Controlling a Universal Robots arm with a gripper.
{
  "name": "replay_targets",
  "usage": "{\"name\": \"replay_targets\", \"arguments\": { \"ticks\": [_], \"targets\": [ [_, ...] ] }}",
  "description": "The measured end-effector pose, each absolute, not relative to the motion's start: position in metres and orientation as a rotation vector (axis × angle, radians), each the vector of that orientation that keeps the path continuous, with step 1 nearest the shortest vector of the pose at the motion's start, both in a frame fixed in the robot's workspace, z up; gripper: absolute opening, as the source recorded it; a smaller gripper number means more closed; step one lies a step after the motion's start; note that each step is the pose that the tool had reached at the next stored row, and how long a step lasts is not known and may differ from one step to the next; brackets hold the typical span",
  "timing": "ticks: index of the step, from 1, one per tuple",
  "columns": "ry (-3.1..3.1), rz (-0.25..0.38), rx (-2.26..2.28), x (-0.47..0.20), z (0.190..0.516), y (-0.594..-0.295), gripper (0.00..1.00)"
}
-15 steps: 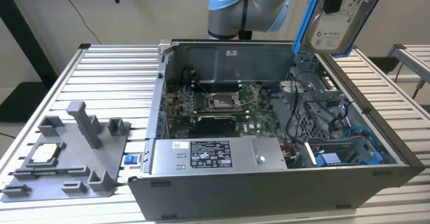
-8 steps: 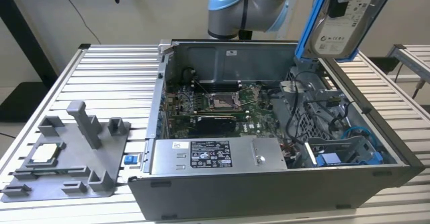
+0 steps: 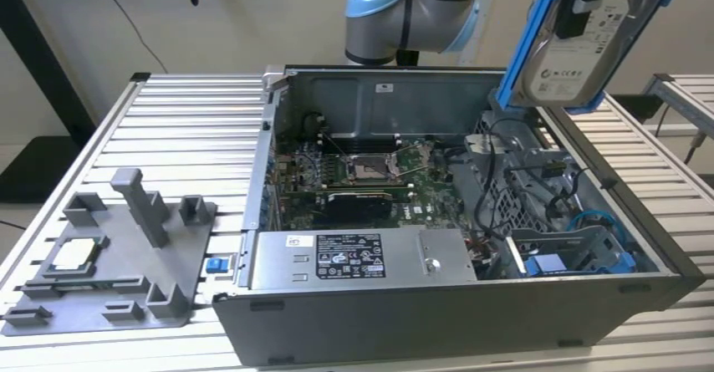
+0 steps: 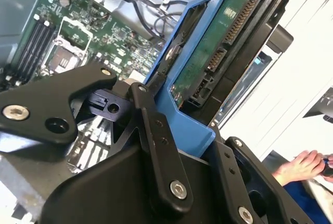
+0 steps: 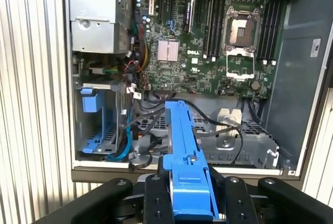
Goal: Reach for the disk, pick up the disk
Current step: 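Pick up the disk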
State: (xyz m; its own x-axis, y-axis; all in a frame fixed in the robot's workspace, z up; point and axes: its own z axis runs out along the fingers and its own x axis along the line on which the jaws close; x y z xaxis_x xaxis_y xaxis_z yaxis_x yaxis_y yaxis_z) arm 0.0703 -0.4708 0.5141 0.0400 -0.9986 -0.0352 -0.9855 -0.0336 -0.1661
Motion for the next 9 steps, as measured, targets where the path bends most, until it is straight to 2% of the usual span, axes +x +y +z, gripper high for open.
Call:
{"name": "replay_targets", "arguments": {
  "ticks": [9],
  "targets": [
    [2.078, -0.134, -2.156, 0.070, 0.514, -0.493, 0.00]
  ]
}}
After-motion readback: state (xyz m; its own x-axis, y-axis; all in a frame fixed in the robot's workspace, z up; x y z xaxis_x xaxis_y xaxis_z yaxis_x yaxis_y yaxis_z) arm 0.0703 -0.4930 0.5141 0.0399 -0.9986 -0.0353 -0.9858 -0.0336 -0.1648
